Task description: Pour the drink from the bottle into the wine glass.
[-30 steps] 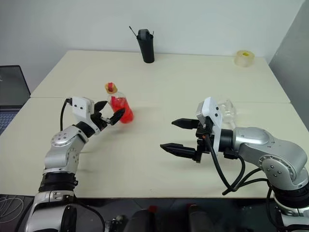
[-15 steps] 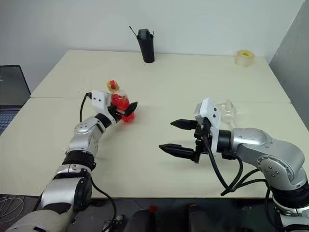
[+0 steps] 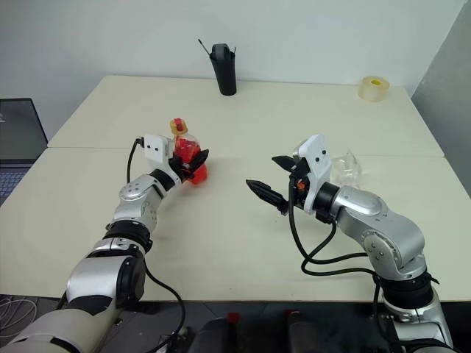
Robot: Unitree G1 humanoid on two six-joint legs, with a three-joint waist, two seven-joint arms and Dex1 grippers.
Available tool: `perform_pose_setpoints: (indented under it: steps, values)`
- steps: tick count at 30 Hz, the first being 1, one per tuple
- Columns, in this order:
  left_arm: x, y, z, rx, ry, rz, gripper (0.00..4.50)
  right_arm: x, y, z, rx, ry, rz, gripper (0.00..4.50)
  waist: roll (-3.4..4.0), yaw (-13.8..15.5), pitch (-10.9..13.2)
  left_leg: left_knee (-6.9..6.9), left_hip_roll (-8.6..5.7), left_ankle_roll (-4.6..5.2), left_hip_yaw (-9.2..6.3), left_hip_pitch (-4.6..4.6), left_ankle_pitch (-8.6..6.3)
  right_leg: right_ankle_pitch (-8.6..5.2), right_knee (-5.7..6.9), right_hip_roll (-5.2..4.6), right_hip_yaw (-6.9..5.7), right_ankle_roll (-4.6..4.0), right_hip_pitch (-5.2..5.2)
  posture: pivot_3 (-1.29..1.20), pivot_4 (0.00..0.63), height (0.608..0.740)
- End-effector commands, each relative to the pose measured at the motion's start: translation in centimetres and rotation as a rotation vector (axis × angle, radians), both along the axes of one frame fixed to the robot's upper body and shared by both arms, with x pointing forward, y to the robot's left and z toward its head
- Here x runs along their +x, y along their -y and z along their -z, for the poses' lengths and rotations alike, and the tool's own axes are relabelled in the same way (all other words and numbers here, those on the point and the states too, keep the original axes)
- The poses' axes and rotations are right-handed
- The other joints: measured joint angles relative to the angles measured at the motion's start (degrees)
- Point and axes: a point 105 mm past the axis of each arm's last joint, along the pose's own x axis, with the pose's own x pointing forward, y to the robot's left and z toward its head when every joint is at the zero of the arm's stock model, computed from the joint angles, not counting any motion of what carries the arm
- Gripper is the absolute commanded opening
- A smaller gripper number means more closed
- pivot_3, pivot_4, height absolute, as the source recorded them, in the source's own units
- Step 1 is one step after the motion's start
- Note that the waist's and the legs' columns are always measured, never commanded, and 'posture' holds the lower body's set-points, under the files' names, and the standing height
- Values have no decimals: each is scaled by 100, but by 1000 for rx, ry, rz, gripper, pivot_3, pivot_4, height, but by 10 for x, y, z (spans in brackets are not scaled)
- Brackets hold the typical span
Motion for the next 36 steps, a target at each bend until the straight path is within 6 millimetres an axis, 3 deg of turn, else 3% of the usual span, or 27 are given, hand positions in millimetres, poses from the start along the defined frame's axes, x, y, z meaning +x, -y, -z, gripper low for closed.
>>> perform_pose_setpoints:
  steps: [1, 5, 12, 17, 21, 27, 36]
  values:
    - [-7, 8, -6, 31, 27, 105, 2448, -1, 9, -7, -27, 6, 28, 4500, 0, -1, 0, 0, -1, 0, 0, 0, 0, 0, 0, 0, 0, 0, 0, 0, 150, 740]
    - [-35, 32, -12, 32, 25, 340, 2446, 16, 26, -20, -135, 1, 212, 4500, 2, -27, 1, -2, 5, -21, 6, 1, 12, 0, 1, -2, 6, 0, -1, 0, 150, 740]
    - [-80, 86, -12, 83, 5, 657, 2445, -16, -5, -49, -86, -7, -14, 4500, 3, -8, 1, -6, 12, -17, -17, -4, 10, -2, 5, -1, 10, -4, -2, 0, 150, 740]
    - [-99, 117, -26, 100, 31, 804, 2445, -38, -18, -45, -112, -40, -136, 4500, 3, 4, 0, -1, 4, -14, -23, -15, 8, -1, -2, -3, 6, -3, -1, 0, 150, 740]
    - [-105, 128, -27, 119, 54, 854, 2442, -30, -17, -37, -101, -85, -66, 4500, 3, -11, 0, -1, 5, -13, -24, -12, 8, -1, 1, -3, 8, -3, -1, 0, 150, 740]
    - [-112, 135, -24, 129, 77, 890, 2442, -14, -8, -43, -28, -99, 60, 4500, 3, -21, 0, -3, 8, -13, -23, -12, 8, -1, 2, 1, 9, -4, -3, 0, 150, 740]
    - [-116, 144, -20, 134, 87, 916, 2360, -9, -9, -43, 18, -119, 89, 4500, 3, -18, 0, -4, 6, -13, -23, -12, 8, -2, 0, 1, 9, -3, -3, 0, 150, 740]
